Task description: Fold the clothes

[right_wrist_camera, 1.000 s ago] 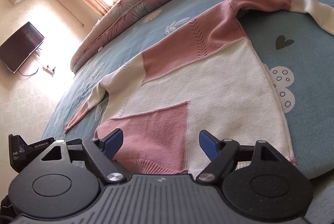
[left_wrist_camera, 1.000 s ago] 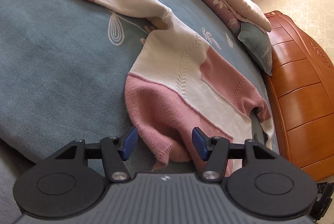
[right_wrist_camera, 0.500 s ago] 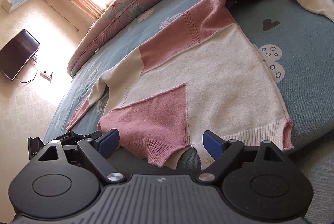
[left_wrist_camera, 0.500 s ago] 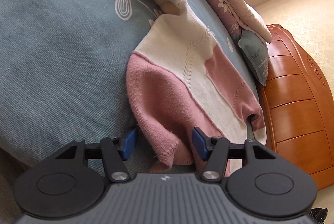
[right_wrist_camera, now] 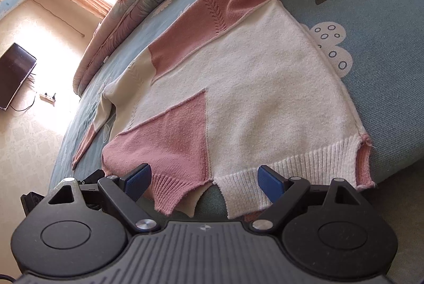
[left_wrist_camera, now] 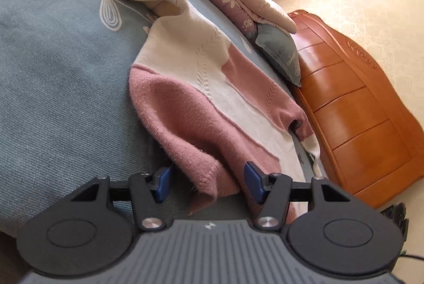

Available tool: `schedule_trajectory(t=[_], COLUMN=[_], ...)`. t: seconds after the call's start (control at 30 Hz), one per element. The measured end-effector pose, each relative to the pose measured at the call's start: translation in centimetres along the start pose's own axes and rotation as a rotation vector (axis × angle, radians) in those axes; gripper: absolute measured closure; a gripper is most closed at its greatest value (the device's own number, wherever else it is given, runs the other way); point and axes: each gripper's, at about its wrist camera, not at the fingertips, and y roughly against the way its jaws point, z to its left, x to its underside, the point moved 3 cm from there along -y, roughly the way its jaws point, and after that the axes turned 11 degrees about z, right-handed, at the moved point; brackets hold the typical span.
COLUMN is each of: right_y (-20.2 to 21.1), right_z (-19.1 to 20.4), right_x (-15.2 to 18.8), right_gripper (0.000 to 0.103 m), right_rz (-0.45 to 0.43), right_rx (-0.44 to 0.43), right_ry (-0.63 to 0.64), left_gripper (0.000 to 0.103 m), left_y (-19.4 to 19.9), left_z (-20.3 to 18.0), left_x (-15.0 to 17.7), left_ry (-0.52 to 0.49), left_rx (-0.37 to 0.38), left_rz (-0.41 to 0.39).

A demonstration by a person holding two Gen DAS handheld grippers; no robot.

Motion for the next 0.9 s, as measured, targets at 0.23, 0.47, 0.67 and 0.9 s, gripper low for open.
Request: schedule_trajectory(t=[0.23,0.47,0.67,0.9], right_y=[-0.1,-0.1,-0.3,0.0], right_z=[-0.2,-0.4,-0.3,-0.3], right_x=[-0.4,-0.5,-0.6,-0.7], right_gripper=[0.012,0.011,0.011,0.01], right_rz=[-0.004,-0.006,-0.008,-0.016], right_rx=[0.002,-0.006,0.0,0.01], right_ry=[-0.002,0.002,0.007,0.008], left_gripper=[0.064,0.073,0.077,0.097], left_y=[-0.1,0.4,0.0,1.4], left_z=[1.9,2.1,2.3,1.3], left_x=[-1.0,0.2,-0.5,-0.5], left_ry=[0.136,0.029,0.14,0.219], left_rx=[0.032,0.038,0.019,0.04], left_rz=[-0.052,-0.072,-0.074,-0.032])
